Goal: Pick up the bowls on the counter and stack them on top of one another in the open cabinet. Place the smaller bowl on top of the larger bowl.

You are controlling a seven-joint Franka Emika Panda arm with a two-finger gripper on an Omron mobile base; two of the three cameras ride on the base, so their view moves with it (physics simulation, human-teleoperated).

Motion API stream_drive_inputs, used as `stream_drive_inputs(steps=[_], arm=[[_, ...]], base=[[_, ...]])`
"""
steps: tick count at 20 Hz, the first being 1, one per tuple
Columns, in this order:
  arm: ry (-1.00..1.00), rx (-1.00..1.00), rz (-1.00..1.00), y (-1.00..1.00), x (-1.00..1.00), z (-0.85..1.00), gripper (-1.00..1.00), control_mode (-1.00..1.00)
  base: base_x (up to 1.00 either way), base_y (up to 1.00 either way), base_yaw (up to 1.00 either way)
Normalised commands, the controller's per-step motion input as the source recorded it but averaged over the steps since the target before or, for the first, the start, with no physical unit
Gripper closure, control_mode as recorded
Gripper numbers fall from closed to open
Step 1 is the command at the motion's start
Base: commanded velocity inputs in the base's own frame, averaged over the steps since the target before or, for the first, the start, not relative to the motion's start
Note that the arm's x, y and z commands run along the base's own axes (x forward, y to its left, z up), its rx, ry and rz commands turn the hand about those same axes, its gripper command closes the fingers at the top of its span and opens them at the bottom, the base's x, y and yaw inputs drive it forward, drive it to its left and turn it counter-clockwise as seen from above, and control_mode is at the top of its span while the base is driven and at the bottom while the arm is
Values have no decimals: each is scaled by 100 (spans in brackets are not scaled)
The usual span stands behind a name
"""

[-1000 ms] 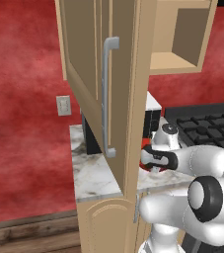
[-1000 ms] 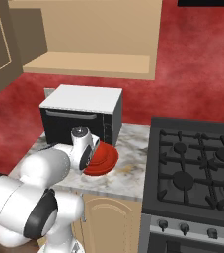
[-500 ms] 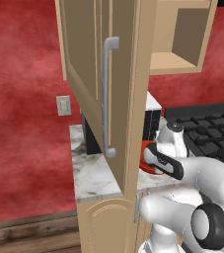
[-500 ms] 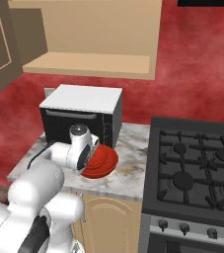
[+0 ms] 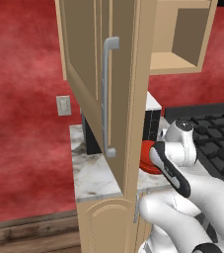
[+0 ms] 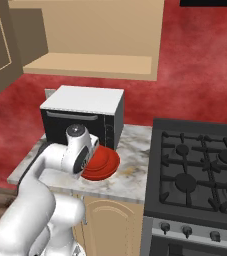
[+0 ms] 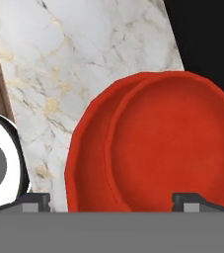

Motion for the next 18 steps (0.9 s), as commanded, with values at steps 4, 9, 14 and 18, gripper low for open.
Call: stream_drive_inputs(steps=[4, 9, 14, 18], arm=[[-10, 0, 3, 0, -34, 34, -100, -100], [-5, -2, 8, -3, -28, 41, -100, -100], [-2, -3, 11, -9, -23, 49, -100, -100], [0, -1, 14, -3, -5, 50, -100, -100]], base=[[0, 0, 0], [0, 0, 0], [0, 0, 0], [0, 0, 0]])
